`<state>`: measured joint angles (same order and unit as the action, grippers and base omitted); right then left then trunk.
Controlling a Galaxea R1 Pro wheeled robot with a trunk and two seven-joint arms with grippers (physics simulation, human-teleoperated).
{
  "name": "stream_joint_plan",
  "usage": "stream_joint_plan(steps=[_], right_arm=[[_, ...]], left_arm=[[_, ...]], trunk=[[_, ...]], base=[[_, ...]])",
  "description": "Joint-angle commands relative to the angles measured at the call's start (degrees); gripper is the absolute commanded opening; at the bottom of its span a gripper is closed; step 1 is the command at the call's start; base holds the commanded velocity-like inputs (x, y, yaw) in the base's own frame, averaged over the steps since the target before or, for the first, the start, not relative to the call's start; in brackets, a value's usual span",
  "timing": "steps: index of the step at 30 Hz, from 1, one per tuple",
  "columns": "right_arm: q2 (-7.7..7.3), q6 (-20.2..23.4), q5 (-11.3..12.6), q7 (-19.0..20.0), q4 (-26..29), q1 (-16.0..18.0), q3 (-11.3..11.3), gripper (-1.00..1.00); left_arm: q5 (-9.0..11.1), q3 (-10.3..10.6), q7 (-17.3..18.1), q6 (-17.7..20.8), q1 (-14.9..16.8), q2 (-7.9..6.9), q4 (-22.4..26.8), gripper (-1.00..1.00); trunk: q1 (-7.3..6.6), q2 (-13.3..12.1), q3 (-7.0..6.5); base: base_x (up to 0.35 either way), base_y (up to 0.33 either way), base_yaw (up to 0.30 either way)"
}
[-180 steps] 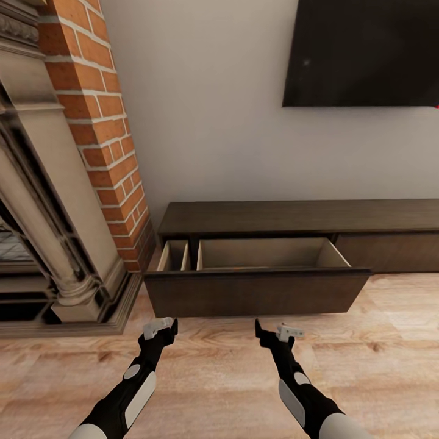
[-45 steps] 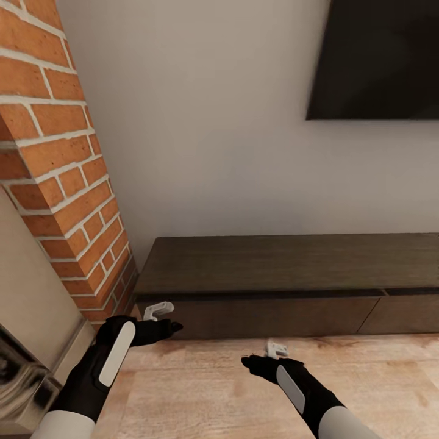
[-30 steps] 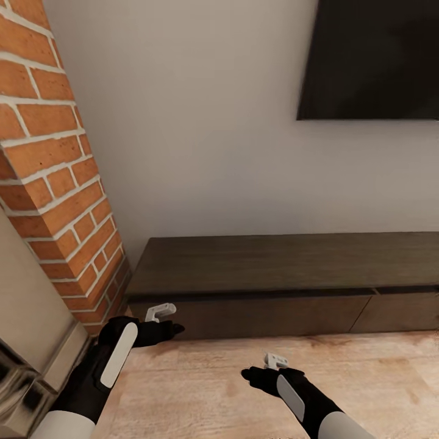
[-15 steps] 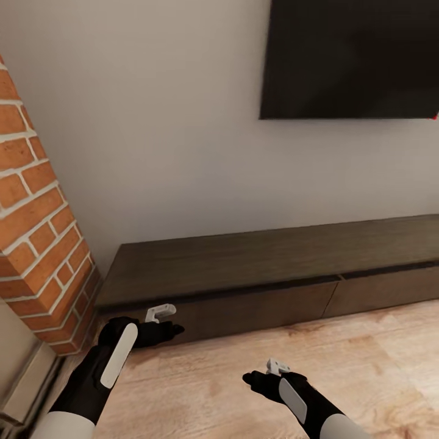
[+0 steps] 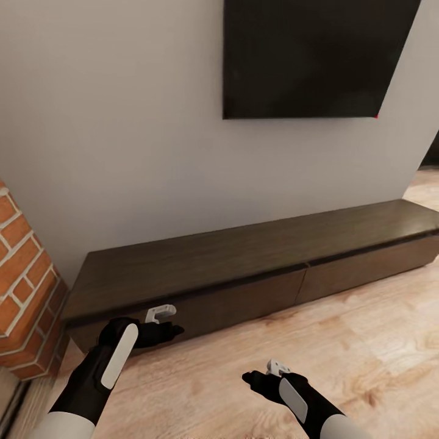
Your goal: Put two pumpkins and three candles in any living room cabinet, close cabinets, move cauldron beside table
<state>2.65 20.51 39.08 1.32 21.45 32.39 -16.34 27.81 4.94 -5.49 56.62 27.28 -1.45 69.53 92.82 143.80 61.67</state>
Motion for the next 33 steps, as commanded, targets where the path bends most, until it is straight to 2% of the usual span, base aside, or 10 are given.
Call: stream_joint_plan(steps=[1,22,29,33], right_arm=[[-0.02,0.1,0.0,0.0,0.0,0.0,-0.2,1.0],[-0.02,-1.0,0.1,0.0,-0.3,0.0,-0.1,1.0],[-0.22,-1.1,0.1,0.2,-0.3,0.0,3.6,1.0],[-0.27,-1.1,0.1,0.3,-0.3,0.0,3.9,1.0]], left_arm=[[0.6,0.1,-0.6,0.2,0.0,-0.09,0.1,1.0],[0.5,0.2,-0.6,0.2,0.0,-0.13,0.1,1.0],[0.6,0.2,-0.6,0.2,0.0,-0.13,0.1,1.0],[0.5,0.2,-0.5,0.2,0.0,-0.13,0.1,1.0]], trunk=[[-0.02,0.0,0.05],[-0.02,0.0,0.05],[-0.02,0.0,0.05],[-0.02,0.0,0.05]], base=[[-0.04,0.0,-0.29],[-0.091,-0.021,-0.29],[-0.002,-0.001,-0.29],[0.0,0.0,-0.29]])
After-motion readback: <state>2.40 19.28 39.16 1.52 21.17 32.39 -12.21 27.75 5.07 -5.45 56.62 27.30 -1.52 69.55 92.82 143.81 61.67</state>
